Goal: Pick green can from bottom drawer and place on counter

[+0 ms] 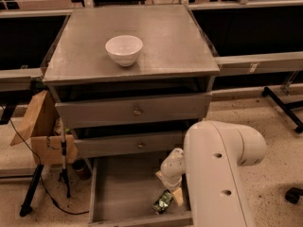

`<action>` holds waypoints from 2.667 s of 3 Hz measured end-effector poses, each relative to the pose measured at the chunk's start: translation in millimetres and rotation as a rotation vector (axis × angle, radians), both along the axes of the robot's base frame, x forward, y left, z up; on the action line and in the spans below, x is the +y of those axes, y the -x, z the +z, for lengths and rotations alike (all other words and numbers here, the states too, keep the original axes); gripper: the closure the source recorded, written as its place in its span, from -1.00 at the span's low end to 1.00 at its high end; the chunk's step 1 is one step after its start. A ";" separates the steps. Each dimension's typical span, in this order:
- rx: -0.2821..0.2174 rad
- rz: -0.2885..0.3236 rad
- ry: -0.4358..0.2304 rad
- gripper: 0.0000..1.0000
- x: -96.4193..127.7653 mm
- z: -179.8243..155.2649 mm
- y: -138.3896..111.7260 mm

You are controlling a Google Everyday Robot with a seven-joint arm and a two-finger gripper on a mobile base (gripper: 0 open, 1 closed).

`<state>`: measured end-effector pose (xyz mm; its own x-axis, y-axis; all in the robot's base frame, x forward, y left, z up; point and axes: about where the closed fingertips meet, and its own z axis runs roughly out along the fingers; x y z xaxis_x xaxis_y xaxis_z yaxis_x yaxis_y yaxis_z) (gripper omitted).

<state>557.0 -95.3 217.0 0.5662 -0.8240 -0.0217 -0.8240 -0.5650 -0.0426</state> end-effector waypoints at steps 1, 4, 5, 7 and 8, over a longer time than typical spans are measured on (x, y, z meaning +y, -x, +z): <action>-0.005 0.073 -0.046 -1.00 5.2 -8.3 -3.0; -0.082 0.158 -0.046 -1.00 13.4 -62.7 -21.0; -0.084 0.182 -0.049 -0.94 16.2 -75.9 -20.9; -0.076 0.212 -0.094 -0.11 22.2 -83.7 -13.8; -0.068 0.208 -0.112 0.33 20.5 -86.4 -10.2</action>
Offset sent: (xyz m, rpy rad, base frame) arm 0.0028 0.0047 -0.0068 0.0411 -0.0043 0.0487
